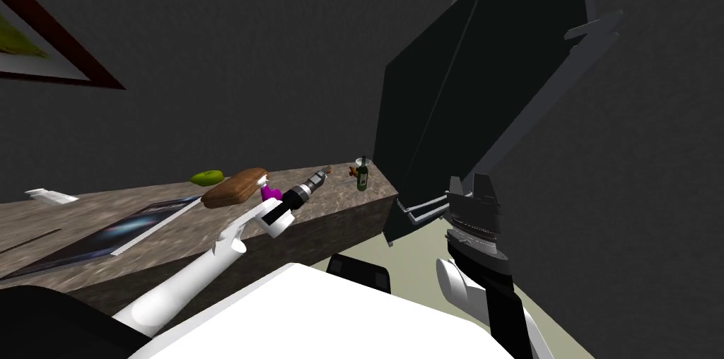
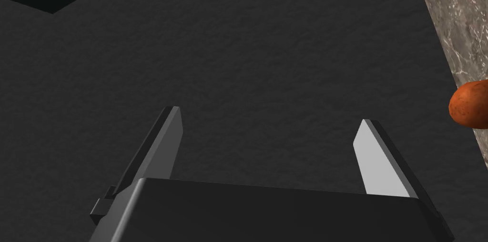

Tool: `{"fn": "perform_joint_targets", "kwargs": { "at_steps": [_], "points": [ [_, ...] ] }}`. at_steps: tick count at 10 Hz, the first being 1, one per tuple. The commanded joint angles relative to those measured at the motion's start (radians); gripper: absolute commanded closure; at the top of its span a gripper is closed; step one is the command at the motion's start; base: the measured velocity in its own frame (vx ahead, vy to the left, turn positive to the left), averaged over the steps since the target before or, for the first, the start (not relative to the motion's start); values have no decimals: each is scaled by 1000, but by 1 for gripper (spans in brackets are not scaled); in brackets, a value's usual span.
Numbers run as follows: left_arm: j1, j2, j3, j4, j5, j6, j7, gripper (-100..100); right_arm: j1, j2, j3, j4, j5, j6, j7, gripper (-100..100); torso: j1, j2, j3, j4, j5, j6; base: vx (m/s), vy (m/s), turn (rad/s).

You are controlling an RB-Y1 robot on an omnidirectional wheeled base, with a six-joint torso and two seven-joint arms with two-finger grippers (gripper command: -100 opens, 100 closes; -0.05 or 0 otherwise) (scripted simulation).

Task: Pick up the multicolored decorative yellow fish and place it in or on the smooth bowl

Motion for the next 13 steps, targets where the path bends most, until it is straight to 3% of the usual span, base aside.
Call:
{"fn": "perform_joint_targets", "kwargs": {
  "at_steps": [1, 4, 6, 7, 10, 11, 13],
  "points": [
    [-8, 50, -11, 13, 7, 50, 26, -100, 0, 0, 0, 0, 0, 0, 0, 0, 0, 0, 0, 0, 0, 0, -30, 33, -270],
    [-18, 97, -20, 33, 14, 103, 47, -100, 0, 0, 0, 0, 0, 0, 0, 0, -1, 0, 0, 0, 0, 1, -29, 22, -180],
    [-39, 165, -38, 75, 32, 166, 86, -100, 0, 0, 0, 0, 0, 0, 0, 0, -2, -1, -1, 0, 0, 1, -27, 20, -371],
    [-39, 176, -38, 75, 32, 182, 86, -100, 0, 0, 0, 0, 0, 0, 0, 0, -1, -1, -1, 0, 0, 1, -28, 33, -106],
    [-69, 274, -64, 140, 63, 285, 136, -100, 0, 0, 0, 0, 0, 0, 0, 0, -2, -2, -1, 0, 0, 1, -18, 21, -377],
    [-69, 284, -64, 140, 63, 292, 136, -100, 0, 0, 0, 0, 0, 0, 0, 0, -1, -2, -1, 0, 0, 0, -9, 28, -98],
    [-87, 346, -80, 185, 87, 357, 163, -100, 0, 0, 0, 0, 0, 0, 0, 0, -1, -3, -2, -1, 0, 0, -2, 16, -329]
  ]
}}
